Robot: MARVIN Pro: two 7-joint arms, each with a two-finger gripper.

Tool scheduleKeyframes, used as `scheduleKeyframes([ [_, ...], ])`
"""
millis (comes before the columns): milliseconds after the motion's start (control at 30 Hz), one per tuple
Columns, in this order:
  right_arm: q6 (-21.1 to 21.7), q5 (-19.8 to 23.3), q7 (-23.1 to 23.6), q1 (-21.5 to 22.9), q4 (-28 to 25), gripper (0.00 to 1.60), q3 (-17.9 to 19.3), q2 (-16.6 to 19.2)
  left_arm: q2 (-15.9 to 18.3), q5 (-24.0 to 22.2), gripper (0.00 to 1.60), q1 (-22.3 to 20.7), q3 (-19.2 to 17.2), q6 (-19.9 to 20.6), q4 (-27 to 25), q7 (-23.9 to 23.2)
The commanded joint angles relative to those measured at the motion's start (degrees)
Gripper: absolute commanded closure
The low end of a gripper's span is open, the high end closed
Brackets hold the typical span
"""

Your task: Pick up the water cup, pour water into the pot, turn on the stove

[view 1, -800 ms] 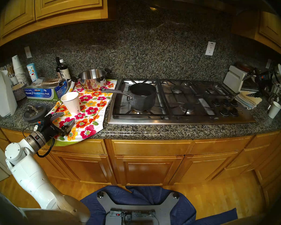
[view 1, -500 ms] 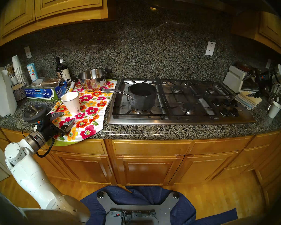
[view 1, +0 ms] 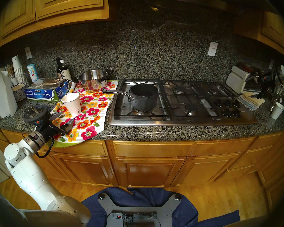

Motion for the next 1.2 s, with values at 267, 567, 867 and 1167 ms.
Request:
scheduleKeyframes([
  [267, 0.0, 0.2, -0.4, 1.4, 1.1, 0.0, 0.4, -0.5, 2.2, -0.7, 0.0, -5.3, 0.9, 2.7, 2.3, 2.4],
  [567, -0.1, 0.2, -0.4, 1.4, 1.1, 0.0, 0.4, -0.5, 2.9, -0.6, 0.0, -6.7, 2.1, 4.3, 4.4, 3.4],
  [867, -0.1, 0.2, -0.4, 1.4, 1.1, 0.0, 0.4, -0.5, 2.8, -0.8, 0.0, -7.4, 3.2, 5.2, 5.2, 3.8],
  [1167, -0.1, 0.2, -0.4, 1.4, 1.1, 0.0, 0.4, -0.5, 2.5, -1.1, 0.0, -7.7, 4.1, 3.5, 5.6, 4.8],
])
